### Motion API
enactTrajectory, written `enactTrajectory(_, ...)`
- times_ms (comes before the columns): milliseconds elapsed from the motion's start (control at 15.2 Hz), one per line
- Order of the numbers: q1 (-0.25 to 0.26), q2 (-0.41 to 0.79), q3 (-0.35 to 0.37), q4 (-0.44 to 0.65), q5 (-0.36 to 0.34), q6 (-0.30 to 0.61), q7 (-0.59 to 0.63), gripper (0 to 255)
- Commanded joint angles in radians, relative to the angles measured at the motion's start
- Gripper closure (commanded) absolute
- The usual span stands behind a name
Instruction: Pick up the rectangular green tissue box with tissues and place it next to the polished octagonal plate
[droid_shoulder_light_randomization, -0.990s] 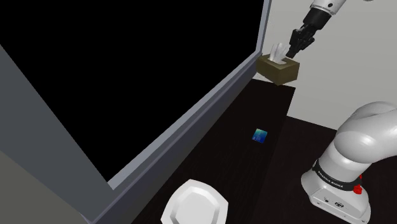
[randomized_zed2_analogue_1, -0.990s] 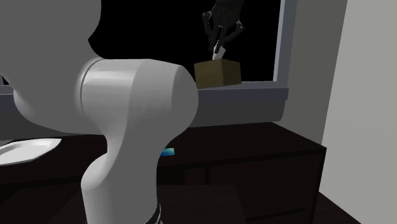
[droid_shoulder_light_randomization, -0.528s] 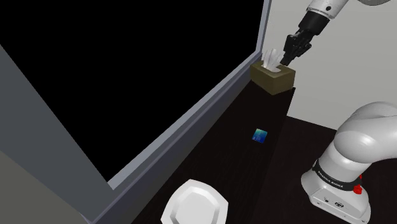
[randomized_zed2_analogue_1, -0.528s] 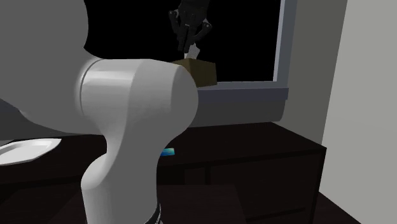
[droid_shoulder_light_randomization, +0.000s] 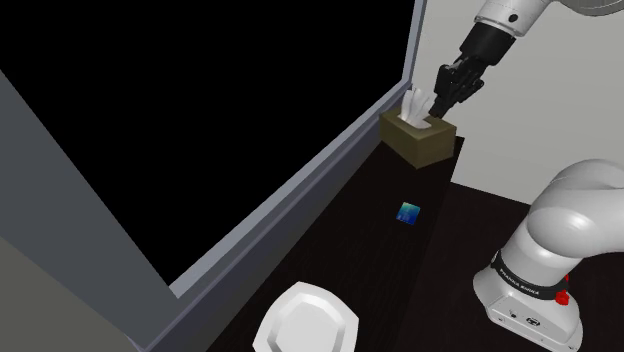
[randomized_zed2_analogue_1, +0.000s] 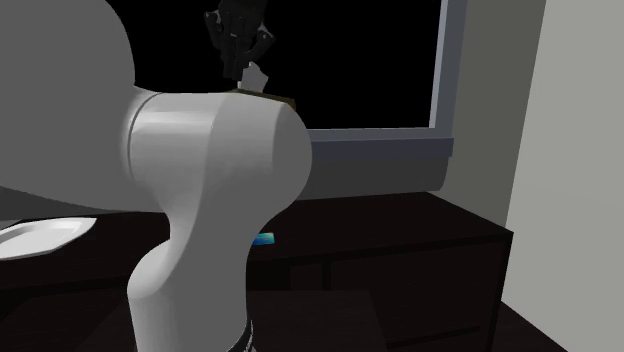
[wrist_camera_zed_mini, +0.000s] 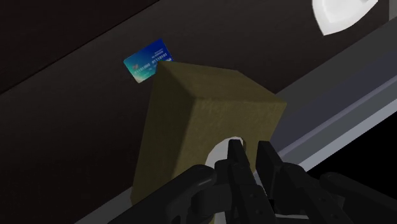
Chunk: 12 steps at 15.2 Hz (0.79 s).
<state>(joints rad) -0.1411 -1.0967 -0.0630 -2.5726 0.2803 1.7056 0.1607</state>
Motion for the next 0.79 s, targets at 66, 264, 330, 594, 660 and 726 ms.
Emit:
enactTrajectory(66, 0.025, -0.053, 0.085, -0.025, 0.059, -0.005, 0.078, 255)
enactTrajectory(264, 0.052, -0.084, 0.168, -0.034, 0.118, -0.002, 0.150, 255)
enactTrajectory(330, 0.062, -0.092, 0.196, -0.035, 0.138, 0.000, 0.175, 255)
enactTrajectory(594, 0.097, -0.107, 0.310, -0.025, 0.218, 0.012, 0.270, 255)
enactTrajectory(660, 0.105, -0.107, 0.338, -0.020, 0.238, 0.016, 0.294, 255)
enactTrajectory(726, 0.113, -0.106, 0.367, -0.013, 0.257, 0.021, 0.318, 255)
